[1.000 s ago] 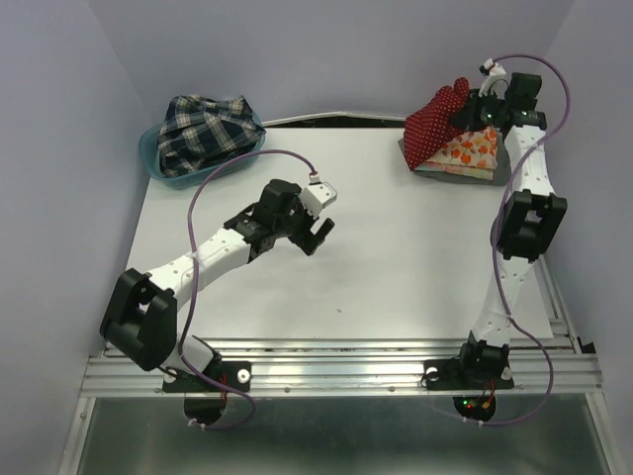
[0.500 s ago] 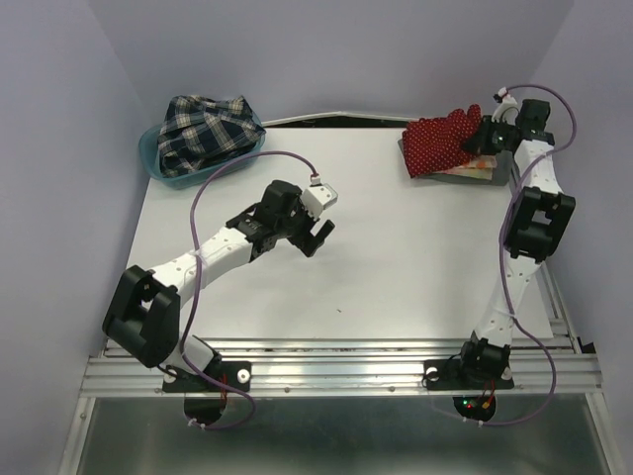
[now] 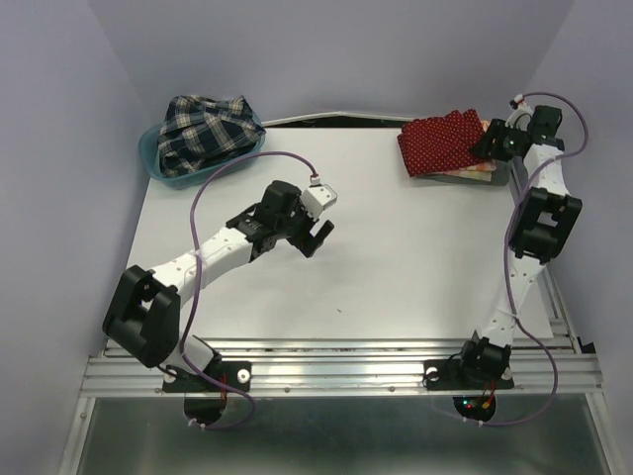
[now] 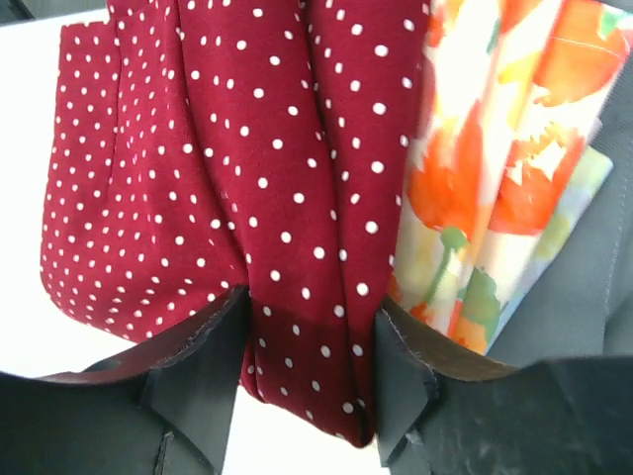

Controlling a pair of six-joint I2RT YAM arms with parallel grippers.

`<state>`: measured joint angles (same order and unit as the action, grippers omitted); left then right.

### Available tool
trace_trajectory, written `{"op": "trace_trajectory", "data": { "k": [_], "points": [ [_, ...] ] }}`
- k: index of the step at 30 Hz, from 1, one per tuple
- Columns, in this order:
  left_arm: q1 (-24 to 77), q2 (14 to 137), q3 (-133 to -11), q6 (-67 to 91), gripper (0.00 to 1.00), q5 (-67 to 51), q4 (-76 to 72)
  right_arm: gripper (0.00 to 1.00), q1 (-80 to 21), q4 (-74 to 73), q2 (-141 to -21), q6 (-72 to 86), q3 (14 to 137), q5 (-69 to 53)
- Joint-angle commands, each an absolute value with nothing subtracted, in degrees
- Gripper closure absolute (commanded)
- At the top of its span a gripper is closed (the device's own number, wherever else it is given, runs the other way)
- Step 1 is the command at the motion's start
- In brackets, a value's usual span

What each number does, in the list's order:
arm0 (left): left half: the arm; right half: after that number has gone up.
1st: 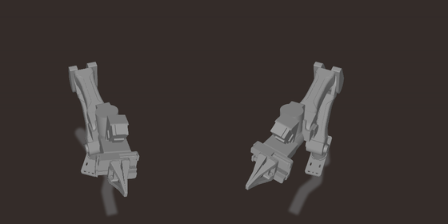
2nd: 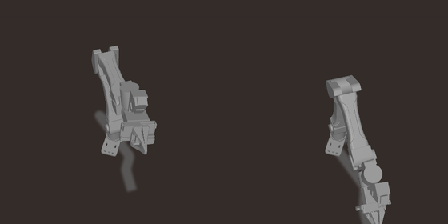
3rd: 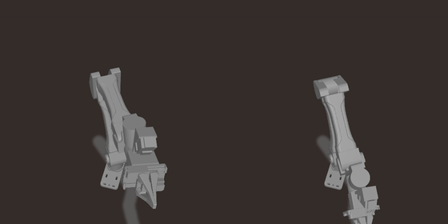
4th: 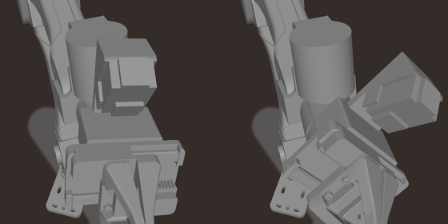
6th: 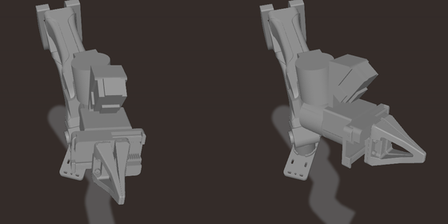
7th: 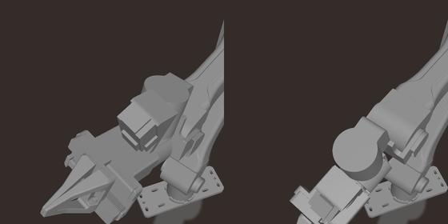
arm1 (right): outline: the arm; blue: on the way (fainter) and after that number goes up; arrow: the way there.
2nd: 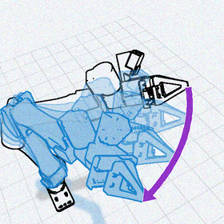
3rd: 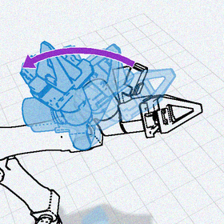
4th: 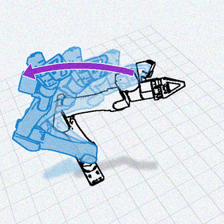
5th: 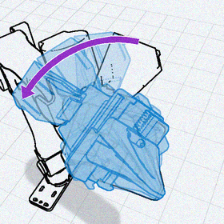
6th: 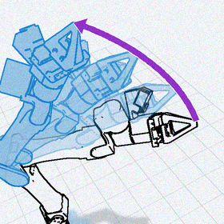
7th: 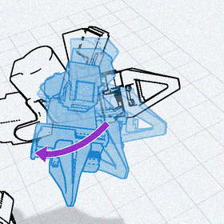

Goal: Fold and stack the skirts
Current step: Neatly place the folded skirt to the corner

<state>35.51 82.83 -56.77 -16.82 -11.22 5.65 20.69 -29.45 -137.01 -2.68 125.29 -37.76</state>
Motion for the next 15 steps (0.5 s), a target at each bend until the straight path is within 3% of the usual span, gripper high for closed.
{"op": "trace_trajectory", "data": {
  "k": [1, 3, 4, 6, 7, 10, 11, 12, 13, 15],
  "points": [
    [35.3, 81.6, -58.8, -16.6, 0.01, -11.1, 5.1, 0.53, 21.4, -26.9, -135.4, 2.7, 128.3, -39.5],
    [35.3, 81.5, -58.8, -16.7, 0.01, -11.2, 5.2, 0.57, 21.4, -26.8, -136.6, 4.6, 130.1, -40.0],
    [35.3, 81.4, -58.8, -16.6, 0.01, -11.2, 5.2, 0.55, 21.4, -26.9, -137.7, 6.2, 130.8, -40.0],
    [35.3, 81.3, -58.5, -16.8, 0.01, -11.1, 5.2, 0.4, 21.4, -26.7, -138.3, 7.2, 131.9, -38.9],
    [35.3, 81.1, -58.4, -16.9, 0.01, -11.1, 5.3, 0.41, 21.4, -26.2, -138.6, 7.9, 132.0, -38.6],
    [35.3, 81.4, -58.2, -16.9, 0.01, -11.0, 5.2, 0.54, 21.4, -24.5, -138.7, 9.0, 131.5, -38.6],
    [35.3, 81.5, -58.4, -16.8, 0.01, -11.1, 5.1, 0.62, 21.4, -23.9, -138.5, 9.1, 131.2, -38.7],
    [35.3, 81.6, -58.4, -16.8, 0.01, -11.1, 5.2, 0.82, 21.4, -23.2, -138.5, 9.4, 130.9, -38.5],
    [35.3, 81.8, -58.4, -16.8, 0.01, -11.1, 5.2, 0.91, 21.4, -22.6, -138.3, 9.9, 130.3, -38.0],
    [35.3, 81.9, -58.6, -16.7, 0.01, -11.1, 5.2, 0.99, 21.4, -21.9, -138.0, 9.6, 130.3, -35.4]
  ]
}}
